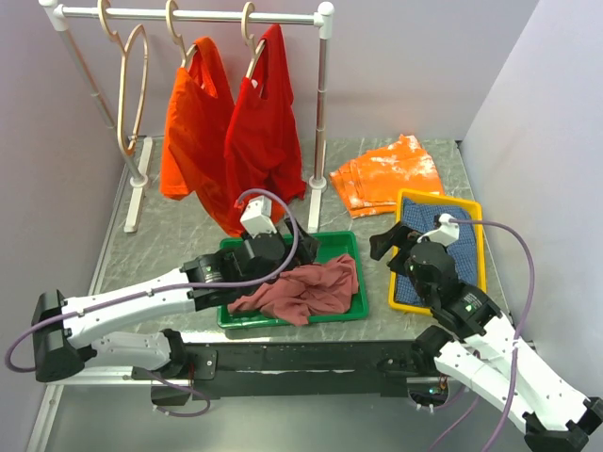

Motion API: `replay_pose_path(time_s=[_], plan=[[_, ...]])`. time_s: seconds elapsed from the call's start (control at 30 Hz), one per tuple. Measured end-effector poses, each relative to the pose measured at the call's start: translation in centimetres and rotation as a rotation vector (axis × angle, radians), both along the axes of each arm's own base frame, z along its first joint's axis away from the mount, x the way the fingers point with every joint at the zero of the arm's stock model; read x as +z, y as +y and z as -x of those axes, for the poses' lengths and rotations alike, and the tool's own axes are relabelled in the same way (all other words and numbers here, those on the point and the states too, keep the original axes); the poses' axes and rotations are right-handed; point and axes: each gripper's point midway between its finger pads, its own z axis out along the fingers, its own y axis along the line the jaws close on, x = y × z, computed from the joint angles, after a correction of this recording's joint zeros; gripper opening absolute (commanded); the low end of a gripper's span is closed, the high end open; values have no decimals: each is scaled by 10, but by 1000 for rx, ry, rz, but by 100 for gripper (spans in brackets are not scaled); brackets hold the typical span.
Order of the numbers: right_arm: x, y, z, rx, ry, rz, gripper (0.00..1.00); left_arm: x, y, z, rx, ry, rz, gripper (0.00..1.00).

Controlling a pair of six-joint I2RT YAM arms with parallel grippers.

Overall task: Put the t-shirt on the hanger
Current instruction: Pick up the T-shirt and place it in the bin.

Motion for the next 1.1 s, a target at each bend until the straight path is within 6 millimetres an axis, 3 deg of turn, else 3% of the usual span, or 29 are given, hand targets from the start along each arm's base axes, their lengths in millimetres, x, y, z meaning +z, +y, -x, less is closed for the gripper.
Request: replay_pose_path(time_s=[0.27,0.53,0.63,0.9,1.1], plan=[[-18,12,-2,60,67,49,100,-35,23,7,-8,16,-125,97],[-49,50,-8,224,165,110,100,-22,40,10,17,-4,-118,96],[-67,69,-2,299,207,164,100,-17,46,10,28,-14,-109,97],[-82,113,6,460,222,261,100,-8,57,11,50,-29,-98,96],[-93,161,7,612,229,364,100,-12,61,12,53,-20,-115,96]])
